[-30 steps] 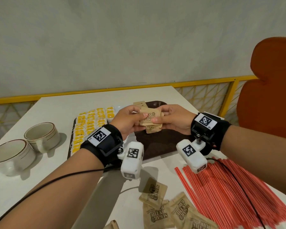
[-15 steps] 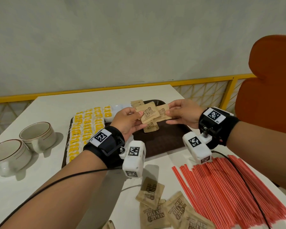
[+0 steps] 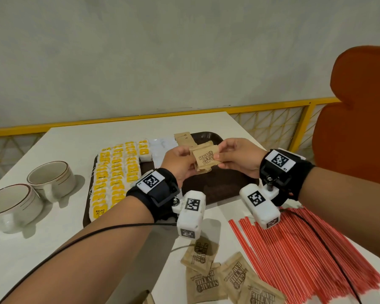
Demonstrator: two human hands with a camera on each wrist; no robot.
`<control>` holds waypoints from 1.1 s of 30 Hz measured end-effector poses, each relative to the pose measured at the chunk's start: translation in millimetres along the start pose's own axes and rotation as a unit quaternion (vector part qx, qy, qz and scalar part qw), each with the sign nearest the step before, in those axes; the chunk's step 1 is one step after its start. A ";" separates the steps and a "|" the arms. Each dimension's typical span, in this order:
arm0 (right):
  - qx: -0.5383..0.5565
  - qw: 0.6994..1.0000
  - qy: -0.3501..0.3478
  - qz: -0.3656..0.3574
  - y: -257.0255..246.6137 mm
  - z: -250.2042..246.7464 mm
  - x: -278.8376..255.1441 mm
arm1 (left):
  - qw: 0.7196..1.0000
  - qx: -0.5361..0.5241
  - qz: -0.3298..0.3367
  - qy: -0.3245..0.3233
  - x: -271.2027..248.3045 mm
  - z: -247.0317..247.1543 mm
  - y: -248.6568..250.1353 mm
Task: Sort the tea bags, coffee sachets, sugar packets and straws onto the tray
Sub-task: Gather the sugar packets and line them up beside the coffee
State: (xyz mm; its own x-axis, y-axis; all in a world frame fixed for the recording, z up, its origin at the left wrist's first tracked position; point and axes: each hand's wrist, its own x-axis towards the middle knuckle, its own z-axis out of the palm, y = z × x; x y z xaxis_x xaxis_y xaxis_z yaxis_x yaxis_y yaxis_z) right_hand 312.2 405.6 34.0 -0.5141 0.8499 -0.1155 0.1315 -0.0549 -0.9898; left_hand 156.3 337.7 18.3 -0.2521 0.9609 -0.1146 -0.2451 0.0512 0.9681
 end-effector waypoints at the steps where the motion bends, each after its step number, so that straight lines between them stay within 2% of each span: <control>1: -0.005 1.000 0.012 0.002 1.8 0.2 1.6 | 1.000 0.013 -0.010 -0.006 0.7 -0.4 -1.3; 5: -0.036 0.997 0.057 0.021 13.2 -5.3 7.2 | 0.991 0.109 -0.052 -0.051 11.3 -7.5 1.9; 8: -0.056 0.996 0.068 0.034 20.8 -7.5 12.9 | 0.979 0.181 -0.070 -0.058 20.0 -8.5 12.2; 13: -0.127 0.987 0.078 0.067 26.0 -6.1 27.2 | 0.925 0.373 -0.057 -0.047 33.5 -8.1 23.1; 16: -0.138 0.984 0.078 0.084 28.2 -3.3 33.8 | 0.909 0.409 -0.068 -0.033 41.1 -7.5 22.7; 25: -0.199 0.971 0.039 0.124 31.4 -0.9 40.7 | 0.886 0.455 -0.086 0.000 53.2 -0.4 17.7; 28: -0.219 0.967 0.028 0.124 30.9 0.6 40.8 | 0.871 0.488 -0.050 0.010 51.0 -0.6 20.3; 30: -0.237 0.963 0.025 0.125 30.2 1.0 40.7 | 0.881 0.471 -0.022 0.041 50.2 -2.8 19.8; 33: -0.259 0.957 0.023 0.129 27.9 0.2 41.5 | 0.949 0.302 -0.051 0.069 38.2 -2.6 19.7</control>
State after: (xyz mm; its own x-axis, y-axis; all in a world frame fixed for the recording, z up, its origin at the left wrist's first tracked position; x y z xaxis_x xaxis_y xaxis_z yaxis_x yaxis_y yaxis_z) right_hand 294.4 439.2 1.6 -0.3717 0.8654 -0.3359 0.6585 -0.0092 -0.7525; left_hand 139.4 374.7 32.5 -0.3870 0.8995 -0.2030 0.2959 0.3296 0.8966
